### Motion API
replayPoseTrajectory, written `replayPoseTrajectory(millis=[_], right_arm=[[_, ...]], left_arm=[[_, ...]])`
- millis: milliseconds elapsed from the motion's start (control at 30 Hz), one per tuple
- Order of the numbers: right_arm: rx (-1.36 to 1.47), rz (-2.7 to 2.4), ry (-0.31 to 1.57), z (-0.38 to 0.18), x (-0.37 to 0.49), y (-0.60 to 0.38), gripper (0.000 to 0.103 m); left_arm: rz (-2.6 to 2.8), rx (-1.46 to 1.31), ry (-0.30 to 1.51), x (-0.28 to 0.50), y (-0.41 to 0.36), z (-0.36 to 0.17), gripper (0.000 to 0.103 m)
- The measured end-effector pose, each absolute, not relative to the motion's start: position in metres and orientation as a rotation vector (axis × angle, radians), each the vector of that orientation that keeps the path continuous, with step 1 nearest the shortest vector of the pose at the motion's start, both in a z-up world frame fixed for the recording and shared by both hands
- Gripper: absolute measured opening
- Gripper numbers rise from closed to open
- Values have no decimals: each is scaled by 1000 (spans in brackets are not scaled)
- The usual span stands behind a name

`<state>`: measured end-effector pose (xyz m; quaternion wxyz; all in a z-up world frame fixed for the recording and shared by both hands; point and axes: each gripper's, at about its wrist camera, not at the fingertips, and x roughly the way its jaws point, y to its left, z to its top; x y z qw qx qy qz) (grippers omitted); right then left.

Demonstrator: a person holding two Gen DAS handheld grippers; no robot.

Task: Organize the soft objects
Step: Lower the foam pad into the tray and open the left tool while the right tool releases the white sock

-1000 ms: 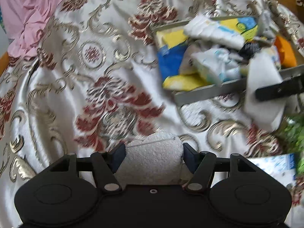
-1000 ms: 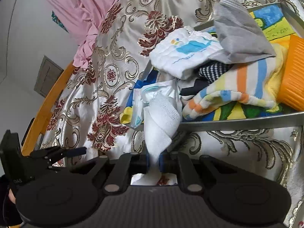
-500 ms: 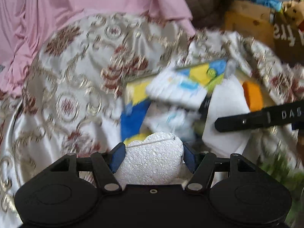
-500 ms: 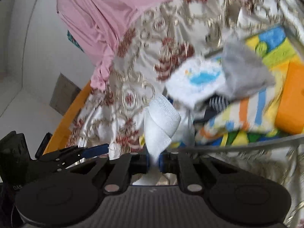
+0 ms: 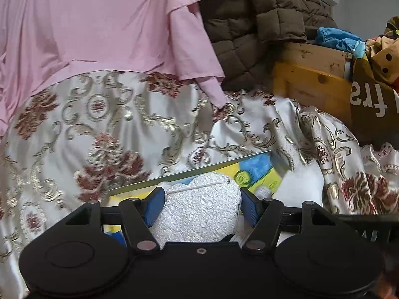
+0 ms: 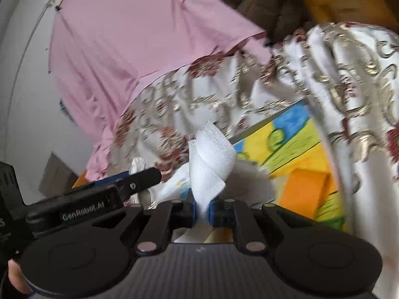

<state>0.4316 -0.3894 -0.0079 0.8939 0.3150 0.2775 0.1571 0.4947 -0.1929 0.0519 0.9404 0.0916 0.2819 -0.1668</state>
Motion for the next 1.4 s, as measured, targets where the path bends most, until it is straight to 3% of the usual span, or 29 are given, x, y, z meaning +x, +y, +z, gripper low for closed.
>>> replayPoseTrajectory(millis=[367, 900, 1000, 1167, 1400], right_arm=[[545, 209, 593, -18, 439, -395, 11], [170, 99, 583, -12, 426, -345, 21], [81, 70, 565, -11, 422, -335, 27], [-4, 51, 537, -9, 418, -325, 47], [-9, 63, 525, -9, 418, -326, 60]], left_arm=[[-316, 169, 641, 516, -207, 13, 67], [-324, 215, 648, 496, -199, 16, 68], [-320, 217, 646, 494, -199, 18, 68], [-304, 215, 647, 494, -198, 19, 73], [-274, 176, 654, 495, -190, 19, 85]])
